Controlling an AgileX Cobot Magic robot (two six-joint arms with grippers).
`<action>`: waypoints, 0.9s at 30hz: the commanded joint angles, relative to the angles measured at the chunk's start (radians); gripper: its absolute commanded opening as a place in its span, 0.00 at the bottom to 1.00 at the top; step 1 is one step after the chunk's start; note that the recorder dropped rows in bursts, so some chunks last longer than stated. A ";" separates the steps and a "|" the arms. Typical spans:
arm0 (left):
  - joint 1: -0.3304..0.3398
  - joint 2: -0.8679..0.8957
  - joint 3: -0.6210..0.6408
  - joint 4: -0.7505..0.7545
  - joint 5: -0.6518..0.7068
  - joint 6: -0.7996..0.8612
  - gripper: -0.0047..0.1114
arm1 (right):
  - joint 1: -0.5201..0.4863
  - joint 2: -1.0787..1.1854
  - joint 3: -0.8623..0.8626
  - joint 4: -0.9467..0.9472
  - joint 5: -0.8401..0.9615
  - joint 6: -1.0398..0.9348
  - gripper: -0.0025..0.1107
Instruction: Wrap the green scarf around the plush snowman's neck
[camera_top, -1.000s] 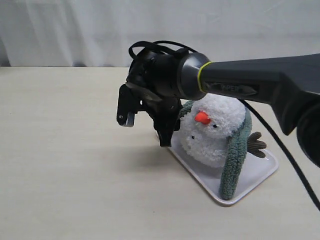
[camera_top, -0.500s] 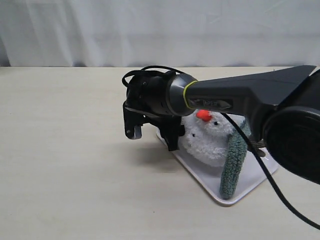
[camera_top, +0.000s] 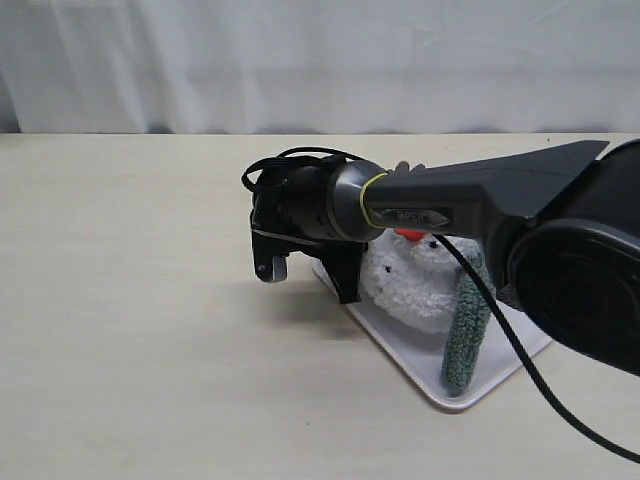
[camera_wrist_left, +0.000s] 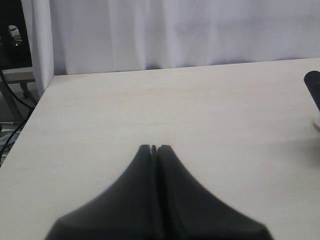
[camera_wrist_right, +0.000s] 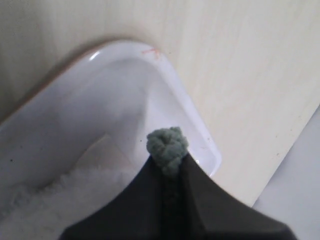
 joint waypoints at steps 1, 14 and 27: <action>0.001 -0.002 0.004 -0.006 -0.009 0.001 0.04 | 0.001 -0.031 0.001 -0.008 0.000 0.002 0.06; 0.001 -0.002 0.004 -0.006 -0.009 0.001 0.04 | 0.001 -0.134 0.001 0.320 -0.131 -0.086 0.06; 0.001 -0.002 0.004 -0.006 -0.009 0.001 0.04 | 0.001 -0.109 0.001 0.520 -0.127 -0.209 0.06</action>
